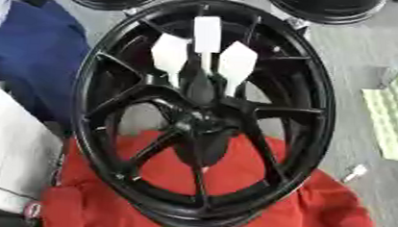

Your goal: Pull the pin out of the wheel hub.

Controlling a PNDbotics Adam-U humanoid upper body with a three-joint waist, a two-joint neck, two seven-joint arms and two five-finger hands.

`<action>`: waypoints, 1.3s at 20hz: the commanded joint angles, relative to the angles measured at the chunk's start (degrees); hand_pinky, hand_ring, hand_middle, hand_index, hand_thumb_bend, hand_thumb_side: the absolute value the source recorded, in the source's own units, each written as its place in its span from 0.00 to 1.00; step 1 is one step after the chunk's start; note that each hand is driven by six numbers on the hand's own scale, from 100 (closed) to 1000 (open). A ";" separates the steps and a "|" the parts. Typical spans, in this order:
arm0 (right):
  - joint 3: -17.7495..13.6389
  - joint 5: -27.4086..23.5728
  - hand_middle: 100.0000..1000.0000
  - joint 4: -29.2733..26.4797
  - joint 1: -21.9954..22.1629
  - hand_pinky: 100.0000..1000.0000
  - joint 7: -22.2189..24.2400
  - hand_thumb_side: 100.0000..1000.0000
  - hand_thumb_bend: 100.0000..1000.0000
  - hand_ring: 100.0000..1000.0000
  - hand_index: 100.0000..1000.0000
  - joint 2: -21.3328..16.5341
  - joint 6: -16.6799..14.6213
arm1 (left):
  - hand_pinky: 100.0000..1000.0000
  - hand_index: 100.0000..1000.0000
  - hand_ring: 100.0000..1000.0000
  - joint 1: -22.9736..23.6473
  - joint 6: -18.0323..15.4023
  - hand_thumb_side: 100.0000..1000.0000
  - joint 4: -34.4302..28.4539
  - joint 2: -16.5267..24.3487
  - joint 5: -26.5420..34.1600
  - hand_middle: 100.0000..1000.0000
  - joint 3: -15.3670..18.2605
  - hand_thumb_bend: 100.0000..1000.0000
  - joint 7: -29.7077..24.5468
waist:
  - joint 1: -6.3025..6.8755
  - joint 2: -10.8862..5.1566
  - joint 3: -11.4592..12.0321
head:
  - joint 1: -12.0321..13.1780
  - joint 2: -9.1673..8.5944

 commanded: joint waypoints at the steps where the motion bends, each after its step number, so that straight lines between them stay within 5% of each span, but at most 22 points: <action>1: -0.56 -0.14 0.48 -0.71 -0.66 0.27 -5.98 0.31 0.00 0.58 0.66 -1.15 5.78 | 0.87 0.85 0.82 -1.08 -7.41 0.00 0.16 1.06 -0.22 0.76 0.18 0.15 -7.51 | -0.02 -1.00 -0.10 | -0.01 -0.63; 17: -0.22 -0.38 0.48 -0.71 -1.52 0.27 -5.98 0.32 0.00 0.58 0.66 -0.59 5.31 | 0.86 0.86 0.83 -0.63 -6.79 0.00 -1.27 0.34 -3.95 0.77 -7.84 0.11 -7.51 | 0.02 -0.74 -0.60 | -0.20 -1.34; 26: -0.11 -0.54 0.48 -0.71 -1.47 0.27 -5.98 0.33 0.00 0.57 0.66 -0.32 5.22 | 0.85 0.86 0.82 -5.88 -4.83 0.11 4.88 -4.95 -6.01 0.75 -12.74 0.02 -7.51 | -0.04 -0.83 -0.80 | -0.13 -1.20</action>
